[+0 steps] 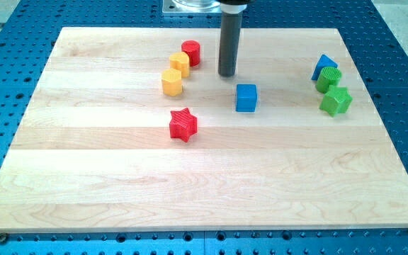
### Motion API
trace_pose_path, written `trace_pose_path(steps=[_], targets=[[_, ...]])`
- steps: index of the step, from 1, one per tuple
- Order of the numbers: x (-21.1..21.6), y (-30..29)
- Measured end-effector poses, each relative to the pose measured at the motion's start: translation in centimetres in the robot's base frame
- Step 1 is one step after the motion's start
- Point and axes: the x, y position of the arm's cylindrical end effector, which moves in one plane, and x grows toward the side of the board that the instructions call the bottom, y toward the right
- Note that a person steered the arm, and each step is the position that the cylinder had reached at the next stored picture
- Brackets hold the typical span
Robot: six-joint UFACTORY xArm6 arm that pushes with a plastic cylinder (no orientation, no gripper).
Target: Place the blue blocks above the green circle
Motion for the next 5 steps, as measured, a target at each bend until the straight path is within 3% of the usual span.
trace_pose_path(steps=[1,2,5], targets=[[1.1,-1.2],[7.7,-0.2],[8.0,4.9]])
